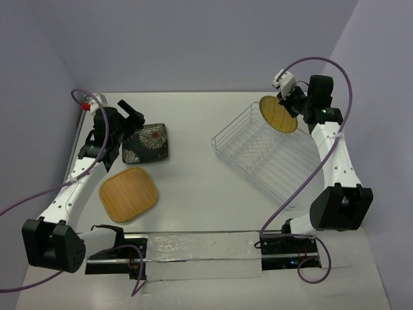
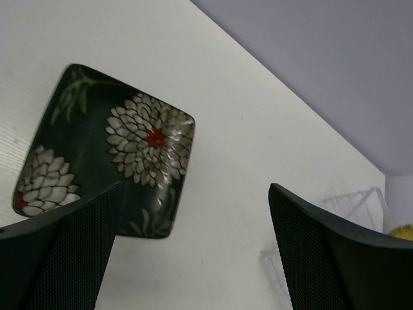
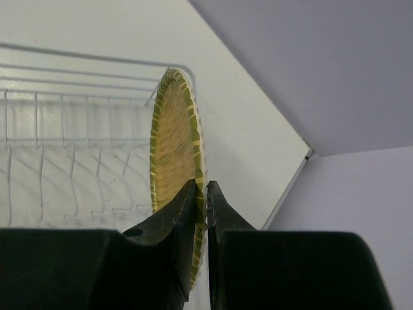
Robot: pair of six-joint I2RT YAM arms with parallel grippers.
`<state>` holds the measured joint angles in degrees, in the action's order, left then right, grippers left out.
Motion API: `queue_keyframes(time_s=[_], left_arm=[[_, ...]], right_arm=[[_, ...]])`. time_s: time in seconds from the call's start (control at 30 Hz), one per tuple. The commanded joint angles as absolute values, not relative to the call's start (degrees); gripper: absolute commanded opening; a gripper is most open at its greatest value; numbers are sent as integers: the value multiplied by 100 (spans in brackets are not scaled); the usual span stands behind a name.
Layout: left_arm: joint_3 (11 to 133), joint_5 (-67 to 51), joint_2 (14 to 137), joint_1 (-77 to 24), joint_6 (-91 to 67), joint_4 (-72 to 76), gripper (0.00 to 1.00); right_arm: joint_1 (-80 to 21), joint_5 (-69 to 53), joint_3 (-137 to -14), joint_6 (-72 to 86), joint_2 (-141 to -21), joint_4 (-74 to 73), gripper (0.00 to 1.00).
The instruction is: Load the plates into the dish rack
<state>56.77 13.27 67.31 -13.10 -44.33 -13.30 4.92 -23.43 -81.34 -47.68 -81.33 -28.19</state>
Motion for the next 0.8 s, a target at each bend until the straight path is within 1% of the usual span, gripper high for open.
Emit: queue_keyframes(time_s=[0.0, 0.07, 0.23, 0.37, 0.57, 0.77], left_arm=[[6126, 966, 7082, -579, -4259, -985, 99], [6205, 824, 7233, -453, -4239, -942, 99], [6684, 886, 7669, -38, -3932, -877, 99], [6899, 601, 7882, 161, -3798, -791, 99], [7234, 571, 8185, 291, -3654, -985, 99], [7225, 454, 8424, 412, -3377, -962, 99]], right_arm=[[579, -2451, -8602, -5063, -8339, -2946, 0], [588, -2451, -8597, -5039, -8373, -2986, 0], [580, -2384, -8544, -4903, -8532, -2992, 0], [580, -2198, -8631, -4825, -8782, -2980, 0], [580, -2013, -8564, -4371, -8902, -2501, 0], [571, -2011, -8264, -4377, -8970, -2314, 0]])
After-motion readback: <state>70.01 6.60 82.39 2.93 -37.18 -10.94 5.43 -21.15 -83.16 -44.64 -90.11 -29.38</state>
